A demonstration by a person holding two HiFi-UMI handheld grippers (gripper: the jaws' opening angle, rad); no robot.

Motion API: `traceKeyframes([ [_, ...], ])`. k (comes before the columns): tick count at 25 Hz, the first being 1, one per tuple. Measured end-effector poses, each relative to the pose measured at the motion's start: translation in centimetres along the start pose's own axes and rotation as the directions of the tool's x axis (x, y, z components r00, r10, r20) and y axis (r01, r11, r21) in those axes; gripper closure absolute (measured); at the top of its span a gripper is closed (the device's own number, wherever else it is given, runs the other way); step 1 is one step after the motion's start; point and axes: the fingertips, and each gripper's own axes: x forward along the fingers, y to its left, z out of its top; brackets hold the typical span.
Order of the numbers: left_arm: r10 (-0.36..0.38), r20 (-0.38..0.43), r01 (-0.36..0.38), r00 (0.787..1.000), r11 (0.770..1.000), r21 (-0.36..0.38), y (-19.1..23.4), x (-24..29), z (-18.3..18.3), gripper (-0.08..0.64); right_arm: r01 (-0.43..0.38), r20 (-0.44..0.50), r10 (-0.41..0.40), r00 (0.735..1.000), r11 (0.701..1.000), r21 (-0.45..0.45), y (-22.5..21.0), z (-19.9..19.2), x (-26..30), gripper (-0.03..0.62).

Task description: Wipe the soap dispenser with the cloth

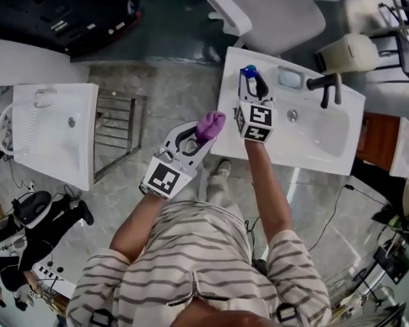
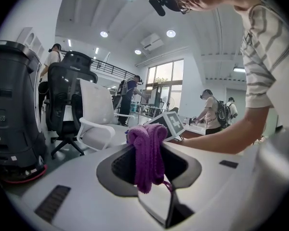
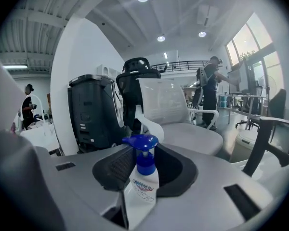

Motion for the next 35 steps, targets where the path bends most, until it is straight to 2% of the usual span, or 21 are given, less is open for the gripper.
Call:
traceKeyframes([
  [2,-0.011,-0.005,0.011,1.0,1.0,-0.005,-0.2,0.1,-0.2,0.436,0.005,0.007,-0.005,1.0,1.0,-0.017,-0.3,0.4,0.7,0.485],
  [6,-0.027,-0.009,0.026,1.0,0.999,-0.02,-0.3,0.1,-0.7,0.436,0.002,0.009,-0.001,1.0,0.999,-0.034,-0.1,0.8,1.7,0.488],
  [14,-0.024,0.016,0.025,1.0,0.998,-0.05,-0.2,0.4,-0.4,0.436,0.005,0.012,-0.005,1.0,1.0,-0.005,-0.4,0.5,1.2,0.491],
  [16,-0.021,0.017,0.022,1.0,0.998,-0.056,-0.2,0.4,-0.4,0.436,0.004,0.005,-0.004,1.0,1.0,0.003,-0.3,0.3,1.1,0.45],
  [19,-0.018,0.031,0.02,0.999,0.998,-0.067,-0.4,0.4,0.2,0.436,-0.011,0.0,0.011,1.0,1.0,0.008,0.1,0.0,1.0,0.431],
  [23,-0.013,0.006,0.013,1.0,1.0,-0.005,-0.8,0.3,0.2,0.436,-0.018,-0.015,0.018,1.0,0.999,-0.032,0.7,-0.3,0.9,0.377],
  [25,-0.01,0.01,0.01,1.0,1.0,-0.006,-0.9,0.2,0.3,0.436,-0.007,-0.019,0.006,1.0,0.999,-0.047,0.8,-0.3,1.0,0.348],
  [31,0.014,0.033,-0.013,0.999,0.999,-0.039,-1.3,-0.7,0.7,0.436,0.006,-0.016,-0.006,1.0,1.0,-0.026,0.6,-0.2,-0.6,0.331],
  [35,0.066,0.05,-0.064,0.997,0.997,-0.036,-1.2,-1.0,1.4,0.437,-0.014,0.024,0.014,1.0,1.0,0.017,0.6,1.6,-3.0,0.344],
])
